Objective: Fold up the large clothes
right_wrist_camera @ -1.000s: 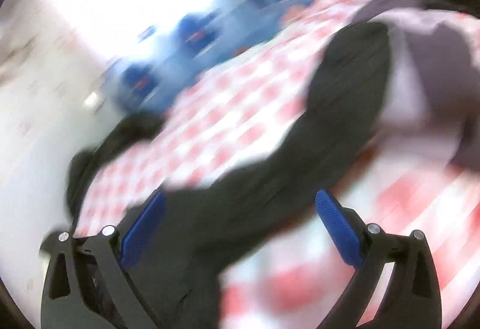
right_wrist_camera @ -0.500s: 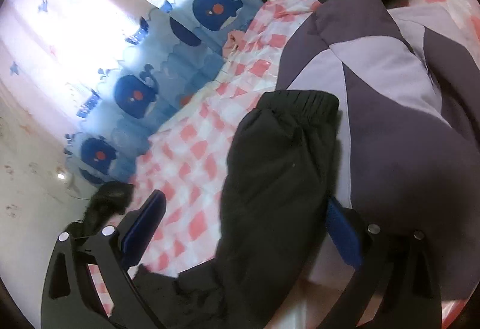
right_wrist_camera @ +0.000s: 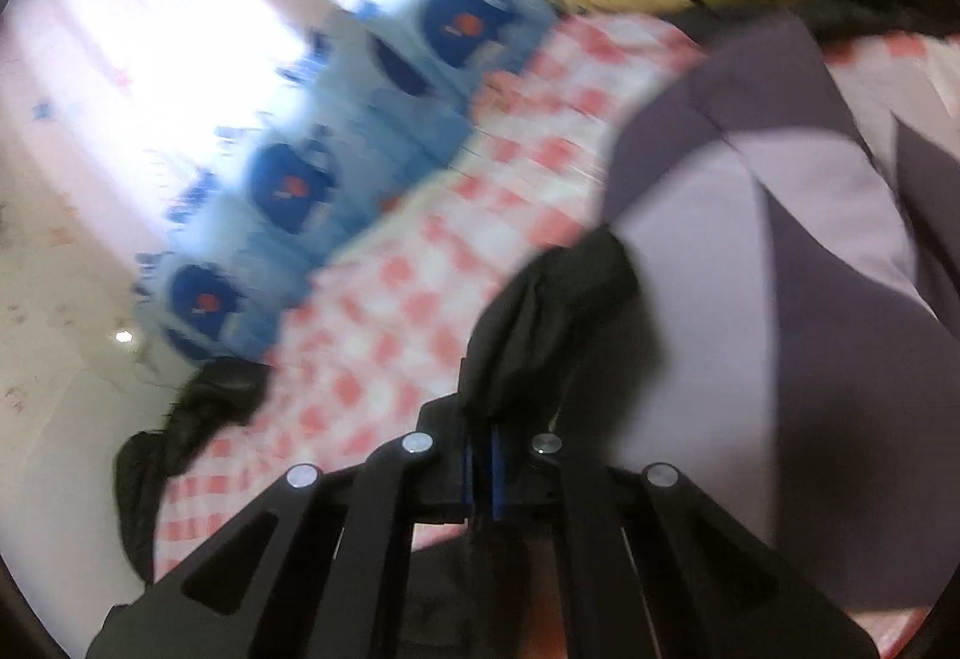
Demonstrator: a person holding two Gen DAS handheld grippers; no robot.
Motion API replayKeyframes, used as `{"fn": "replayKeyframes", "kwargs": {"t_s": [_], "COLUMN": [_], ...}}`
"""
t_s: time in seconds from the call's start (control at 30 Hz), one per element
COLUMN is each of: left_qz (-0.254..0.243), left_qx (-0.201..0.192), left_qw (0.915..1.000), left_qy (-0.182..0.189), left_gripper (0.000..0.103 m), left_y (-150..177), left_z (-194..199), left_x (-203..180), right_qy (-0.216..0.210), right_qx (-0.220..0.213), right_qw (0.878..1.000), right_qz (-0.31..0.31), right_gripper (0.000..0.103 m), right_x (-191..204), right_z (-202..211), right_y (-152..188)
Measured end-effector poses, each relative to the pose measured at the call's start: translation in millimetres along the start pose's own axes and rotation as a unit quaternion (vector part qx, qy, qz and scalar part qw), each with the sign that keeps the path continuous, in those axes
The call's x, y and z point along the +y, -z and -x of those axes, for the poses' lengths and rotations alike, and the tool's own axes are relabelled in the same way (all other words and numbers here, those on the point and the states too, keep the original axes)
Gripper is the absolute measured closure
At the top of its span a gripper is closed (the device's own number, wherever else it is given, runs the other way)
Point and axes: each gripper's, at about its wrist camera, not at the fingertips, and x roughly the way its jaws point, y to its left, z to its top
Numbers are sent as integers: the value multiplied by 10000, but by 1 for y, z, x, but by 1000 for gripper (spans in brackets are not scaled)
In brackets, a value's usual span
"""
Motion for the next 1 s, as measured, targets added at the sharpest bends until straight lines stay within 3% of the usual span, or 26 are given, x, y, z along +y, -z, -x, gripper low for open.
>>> {"fn": "replayKeyframes", "kwargs": {"t_s": [0.3, 0.5, 0.73, 0.87, 1.0], "left_qz": [215, -3, 453, 1127, 1457], "left_qx": [-174, -228, -367, -458, -825], "left_qw": [9996, 9982, 9970, 9908, 9805], "left_qy": [-63, -555, -508, -591, -1033], "left_gripper": [8, 8, 8, 8, 8], "left_y": [-13, -21, -34, -48, -63], "left_z": [15, 28, 48, 62, 81], "left_x": [4, 4, 30, 70, 102], "right_qy": [-1312, -2029, -2591, -2691, -2709], "right_qx": [-179, 106, 802, 1275, 1786], "right_qw": [9882, 9687, 9378, 9199, 9036], "right_qz": [765, 1428, 2166, 2553, 2798], "right_gripper": [98, 98, 98, 98, 98], "right_x": [164, 283, 403, 444, 466], "right_z": [29, 28, -1, -25, -54], "right_y": [33, 79, 185, 260, 336]}}
